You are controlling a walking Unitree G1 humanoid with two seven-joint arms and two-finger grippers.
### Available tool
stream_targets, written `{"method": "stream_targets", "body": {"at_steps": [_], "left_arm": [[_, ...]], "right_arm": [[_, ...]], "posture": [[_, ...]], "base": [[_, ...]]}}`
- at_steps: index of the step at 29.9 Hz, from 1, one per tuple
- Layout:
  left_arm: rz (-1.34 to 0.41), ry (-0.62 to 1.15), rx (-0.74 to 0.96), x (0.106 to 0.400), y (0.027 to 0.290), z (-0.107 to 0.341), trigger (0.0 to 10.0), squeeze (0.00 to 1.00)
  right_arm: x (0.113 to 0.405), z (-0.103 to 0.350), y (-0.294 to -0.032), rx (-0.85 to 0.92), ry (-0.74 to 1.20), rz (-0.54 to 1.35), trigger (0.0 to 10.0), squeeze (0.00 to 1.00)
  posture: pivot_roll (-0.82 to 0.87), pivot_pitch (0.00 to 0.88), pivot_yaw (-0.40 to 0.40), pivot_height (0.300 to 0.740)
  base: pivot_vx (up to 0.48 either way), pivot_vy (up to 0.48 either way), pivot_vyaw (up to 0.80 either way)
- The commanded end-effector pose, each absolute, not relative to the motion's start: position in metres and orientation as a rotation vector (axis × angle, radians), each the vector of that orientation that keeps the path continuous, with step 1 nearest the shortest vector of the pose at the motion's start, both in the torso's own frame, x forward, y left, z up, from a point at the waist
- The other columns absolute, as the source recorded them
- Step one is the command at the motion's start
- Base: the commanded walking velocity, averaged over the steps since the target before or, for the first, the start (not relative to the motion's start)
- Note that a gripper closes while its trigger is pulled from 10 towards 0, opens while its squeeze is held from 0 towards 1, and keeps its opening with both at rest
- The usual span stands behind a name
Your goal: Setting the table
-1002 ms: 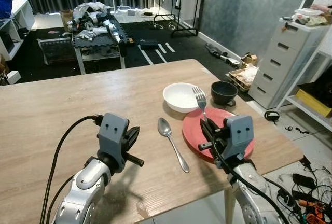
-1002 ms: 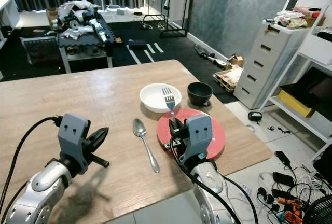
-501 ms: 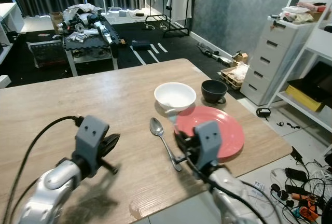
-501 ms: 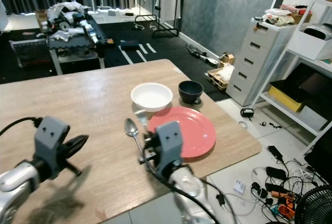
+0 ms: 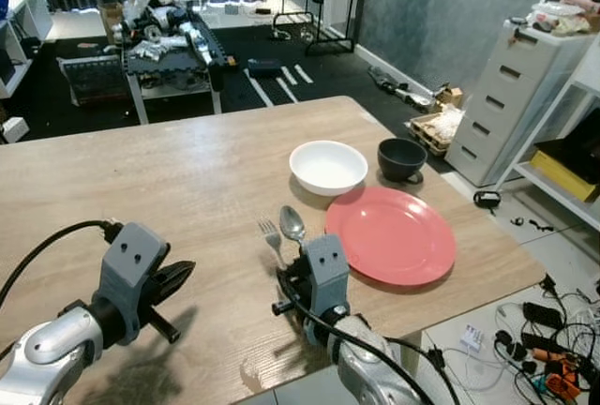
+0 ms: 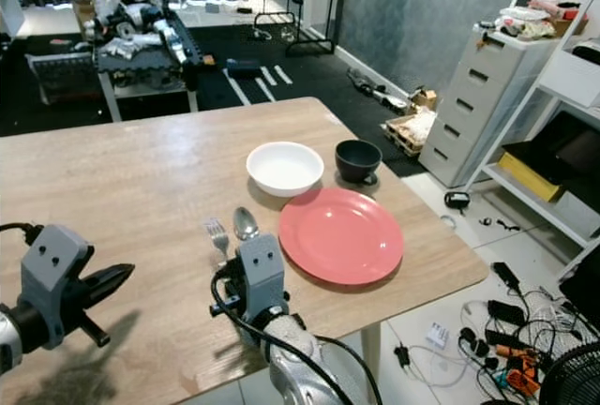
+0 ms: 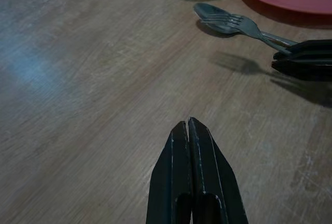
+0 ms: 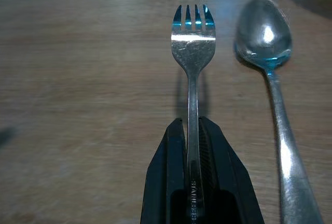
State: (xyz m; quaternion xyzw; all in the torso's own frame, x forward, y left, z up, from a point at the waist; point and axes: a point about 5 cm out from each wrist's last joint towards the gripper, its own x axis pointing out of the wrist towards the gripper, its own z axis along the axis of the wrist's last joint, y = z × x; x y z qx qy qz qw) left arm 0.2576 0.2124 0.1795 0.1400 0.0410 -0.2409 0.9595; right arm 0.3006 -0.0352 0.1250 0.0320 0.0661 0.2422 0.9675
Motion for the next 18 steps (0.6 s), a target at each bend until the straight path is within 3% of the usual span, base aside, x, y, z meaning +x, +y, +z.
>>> {"method": "stream_targets", "body": {"at_steps": [1,8,17,18], "left_arm": [[-0.494,0.098,0.274,0.255,0.211,0.177,10.0,0.0],[-0.499,0.107,0.268,0.25,0.208,0.178,10.0,0.0],[-0.498,0.117,0.265,0.248,0.207,0.178,10.0,0.0],[-0.497,0.117,0.266,0.248,0.207,0.178,10.0,0.0]], "right_arm": [[0.298,0.124,-0.02,0.154,0.16,0.487,10.0,0.0],[0.304,0.126,-0.015,0.251,0.157,0.453,10.0,0.0],[0.305,0.129,-0.007,0.247,0.141,0.483,10.0,0.0],[0.305,0.129,-0.006,0.249,0.141,0.487,10.0,0.57]], "posture": [[0.18,0.128,0.054,0.74],[0.2,0.139,0.055,0.74],[0.21,0.144,0.053,0.74],[0.21,0.144,0.053,0.74]], "base": [[0.0,0.0,0.0],[0.0,0.0,0.0],[0.0,0.0,0.0],[0.0,0.0,0.0]]}}
